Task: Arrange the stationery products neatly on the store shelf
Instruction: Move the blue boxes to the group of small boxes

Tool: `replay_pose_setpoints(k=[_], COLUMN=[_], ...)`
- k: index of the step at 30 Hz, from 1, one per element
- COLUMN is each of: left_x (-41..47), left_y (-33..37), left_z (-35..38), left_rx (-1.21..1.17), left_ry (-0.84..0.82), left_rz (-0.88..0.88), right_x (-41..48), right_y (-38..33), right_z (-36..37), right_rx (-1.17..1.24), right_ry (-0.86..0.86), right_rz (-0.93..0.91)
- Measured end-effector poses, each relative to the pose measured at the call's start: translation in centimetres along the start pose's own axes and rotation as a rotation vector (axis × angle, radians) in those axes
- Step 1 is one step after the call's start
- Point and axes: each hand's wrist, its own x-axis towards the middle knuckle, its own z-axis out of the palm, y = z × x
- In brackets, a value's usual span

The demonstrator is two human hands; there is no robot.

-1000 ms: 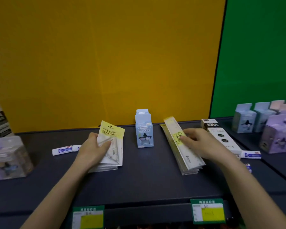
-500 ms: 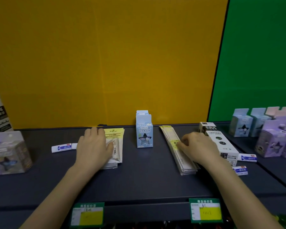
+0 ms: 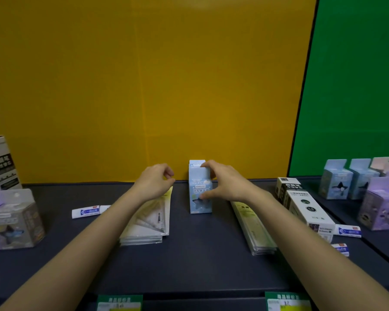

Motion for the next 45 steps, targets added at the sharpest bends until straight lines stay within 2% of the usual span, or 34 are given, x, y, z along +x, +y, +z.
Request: replay_pose_setpoints(k=[5,13,24,36,42,45], left_x=[2.0,5.2,7.7,3.5,0.0,-1.1], left_y=[0.4,2.0,2.3,4.6,8.6,11.0], left_z=[0.5,3.2,4.6,-0.3,-0.1,0.4], left_rx=[-0.098,-0.384,-0.583,-0.719,-0.755,-0.694], left_ry=[-0.113,-0.27,-0.298,-0.222,-0.252,-0.23], left_rz=[-0.089,-0.283,-0.375,-0.037,0.156,0.231], right_x=[-0.3,-1.3,-0.7,-6.1,-10.9,-13.0], right_y=[0.0,0.8,2.2,2.4,3.7,4.9], right_z=[-1.4,-6.4,-7.2,-8.5,-10.1,-11.2], right_rx=[-0.053,-0.039,0.023,0.194,0.21,0.2], right_ry=[-0.04,0.101,0.104,0.226,0.285,0.309], right_rz=[0.015,0.11,0.158,0.167,0.207,0.206])
